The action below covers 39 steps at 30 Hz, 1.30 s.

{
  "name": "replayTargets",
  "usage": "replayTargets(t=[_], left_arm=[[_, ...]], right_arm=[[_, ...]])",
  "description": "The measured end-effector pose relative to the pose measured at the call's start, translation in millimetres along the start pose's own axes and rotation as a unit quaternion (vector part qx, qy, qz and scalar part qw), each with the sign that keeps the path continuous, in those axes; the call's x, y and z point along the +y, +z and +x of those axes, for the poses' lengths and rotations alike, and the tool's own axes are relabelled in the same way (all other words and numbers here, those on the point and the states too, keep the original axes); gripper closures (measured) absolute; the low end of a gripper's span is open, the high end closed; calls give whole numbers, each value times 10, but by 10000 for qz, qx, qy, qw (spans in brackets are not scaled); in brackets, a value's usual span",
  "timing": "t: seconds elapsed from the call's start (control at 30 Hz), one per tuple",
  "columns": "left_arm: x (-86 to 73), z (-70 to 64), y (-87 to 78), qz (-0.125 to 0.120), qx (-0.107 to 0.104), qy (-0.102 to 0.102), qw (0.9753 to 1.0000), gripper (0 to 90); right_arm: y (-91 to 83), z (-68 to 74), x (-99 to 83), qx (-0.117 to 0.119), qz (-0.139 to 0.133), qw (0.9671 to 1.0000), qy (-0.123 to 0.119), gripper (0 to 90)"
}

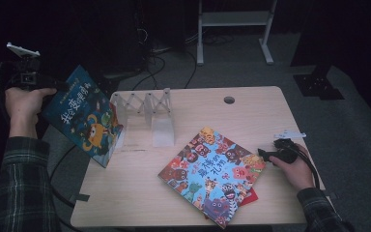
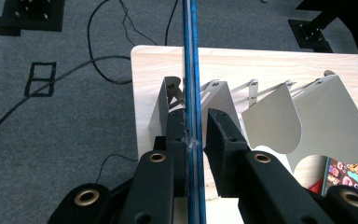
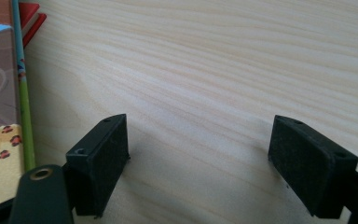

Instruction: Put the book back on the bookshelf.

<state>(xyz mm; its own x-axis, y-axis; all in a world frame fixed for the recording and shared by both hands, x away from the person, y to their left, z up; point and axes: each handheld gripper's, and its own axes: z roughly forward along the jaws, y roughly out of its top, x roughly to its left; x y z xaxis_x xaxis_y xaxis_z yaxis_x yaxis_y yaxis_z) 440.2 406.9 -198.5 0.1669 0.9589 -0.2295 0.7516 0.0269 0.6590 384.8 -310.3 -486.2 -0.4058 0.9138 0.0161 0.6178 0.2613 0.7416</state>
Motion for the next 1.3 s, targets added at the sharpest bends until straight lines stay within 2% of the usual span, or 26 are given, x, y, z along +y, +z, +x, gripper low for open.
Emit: replayTargets(t=[0.23, 0.3, 0.5, 0.67, 0.77, 0.9, 1.3], left_arm=[[4, 10, -169, -176, 96, 80, 9998, 787], [-1, 5, -216, -285, -64, 76, 9995, 791], [-16, -127, -257, -314, -47, 326, 9990, 791], [-61, -273, -198, -323, -164, 520, 9980, 791], [-106, -404, -148, -336, -288, 659, 9968, 791], [-184, -584, -67, -308, -395, 898, 9947, 789], [-522, -1012, 254, -130, -891, 1360, 9866, 759]], right_arm=[[1, -1, 0, -2, -3, 10000, -10, 188], [1, -1, 0, -2, -4, 10000, -9, 188], [1, -1, 0, -5, -5, 10000, -9, 187], [1, 0, 0, -5, -5, 10000, -9, 188], [1, 0, 0, -4, -4, 10000, -7, 188], [1, -1, 0, -3, -5, 10000, -8, 188], [3, 1, 0, 7, 3, 10000, -19, 174]])
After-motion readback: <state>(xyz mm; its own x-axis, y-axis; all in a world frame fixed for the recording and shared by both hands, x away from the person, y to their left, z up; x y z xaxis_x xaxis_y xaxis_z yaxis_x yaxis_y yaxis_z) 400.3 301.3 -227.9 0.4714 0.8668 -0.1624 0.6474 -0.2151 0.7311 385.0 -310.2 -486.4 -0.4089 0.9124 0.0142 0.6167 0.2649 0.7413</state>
